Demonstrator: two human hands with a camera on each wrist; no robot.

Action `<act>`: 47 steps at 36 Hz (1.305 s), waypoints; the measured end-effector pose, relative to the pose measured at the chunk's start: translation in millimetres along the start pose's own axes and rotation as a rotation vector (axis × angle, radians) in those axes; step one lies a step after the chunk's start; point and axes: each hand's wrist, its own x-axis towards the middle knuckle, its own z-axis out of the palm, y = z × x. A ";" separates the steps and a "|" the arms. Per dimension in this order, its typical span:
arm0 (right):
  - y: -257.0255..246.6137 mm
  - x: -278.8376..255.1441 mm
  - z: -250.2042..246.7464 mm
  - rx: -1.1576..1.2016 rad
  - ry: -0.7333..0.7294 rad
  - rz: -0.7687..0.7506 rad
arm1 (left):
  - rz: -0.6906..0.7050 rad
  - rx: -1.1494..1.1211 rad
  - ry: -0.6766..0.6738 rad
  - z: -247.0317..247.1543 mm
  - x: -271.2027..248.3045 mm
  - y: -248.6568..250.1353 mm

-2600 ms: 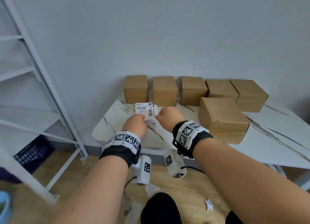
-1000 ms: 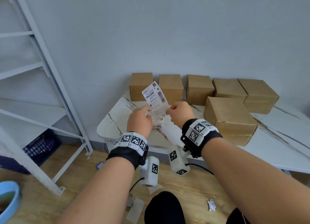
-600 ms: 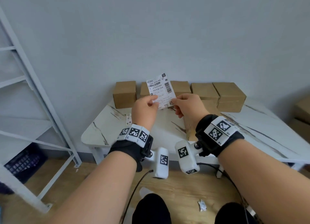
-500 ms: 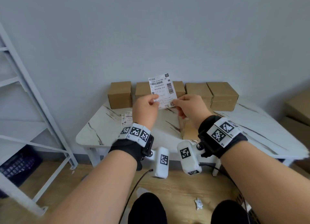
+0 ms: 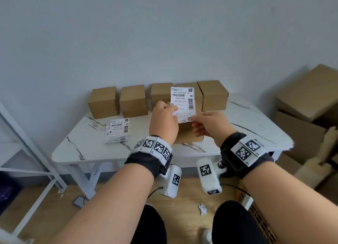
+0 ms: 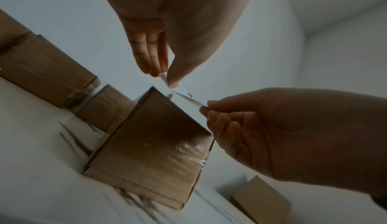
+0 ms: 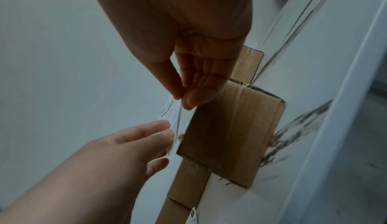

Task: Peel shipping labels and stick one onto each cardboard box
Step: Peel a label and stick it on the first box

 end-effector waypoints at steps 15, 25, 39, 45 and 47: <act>14.7 -0.9 -6.7 0.041 0.073 0.018 | 0.171 0.127 -0.156 14.6 -7.6 24.9; 12.3 -2.4 -7.0 0.100 0.082 0.132 | 0.218 0.155 -0.092 14.8 -10.9 22.2; 15.6 -8.5 -5.3 0.227 0.090 0.163 | 0.195 0.145 -0.125 12.1 -5.7 20.8; 17.0 -8.8 -6.0 0.250 0.108 0.153 | 0.176 0.134 -0.131 12.1 -5.9 21.0; 18.0 -8.4 -6.6 0.258 0.111 0.156 | 0.167 0.128 -0.131 11.9 -5.7 21.2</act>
